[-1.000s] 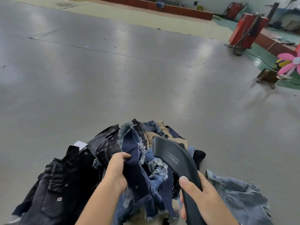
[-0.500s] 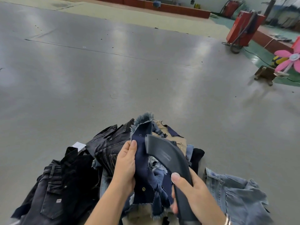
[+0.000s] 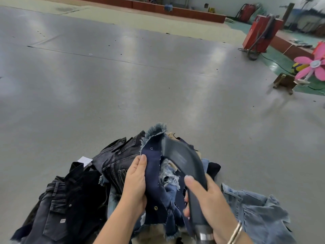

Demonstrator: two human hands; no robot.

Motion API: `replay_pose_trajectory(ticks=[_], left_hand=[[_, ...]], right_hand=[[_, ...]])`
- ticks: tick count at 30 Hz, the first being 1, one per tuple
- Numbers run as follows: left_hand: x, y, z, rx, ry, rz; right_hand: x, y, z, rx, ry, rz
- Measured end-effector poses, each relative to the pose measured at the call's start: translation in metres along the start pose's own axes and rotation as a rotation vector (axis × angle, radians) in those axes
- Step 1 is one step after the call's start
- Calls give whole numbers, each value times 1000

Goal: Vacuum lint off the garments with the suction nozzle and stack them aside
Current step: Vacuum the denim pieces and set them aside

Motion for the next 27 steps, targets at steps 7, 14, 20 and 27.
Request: replay_pose_trajectory(ticks=[7,14,20,27], left_hand=[[-8,-8,-2,-185,48,64],[-1,-8,2,-157,-10,29],[13,8,5,-166,-295,-161],[-15,16,0,-175,-230,-713]], right_hand=[[11,14,22,74,-108,57],[15,11,-9,62,-41,24],[-12,8,-26,47,45,-73],[-29,7,-20,60,95,-151]])
Point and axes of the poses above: each hand's wrist, its own z-axis away from the middle knuckle, its own x-axis out of the palm, y = z × x, the point moved 8 cm from there along -z, towards the middle knuckle, and after that the axes turned 9 degrees about -y, right-handed, at the moved point
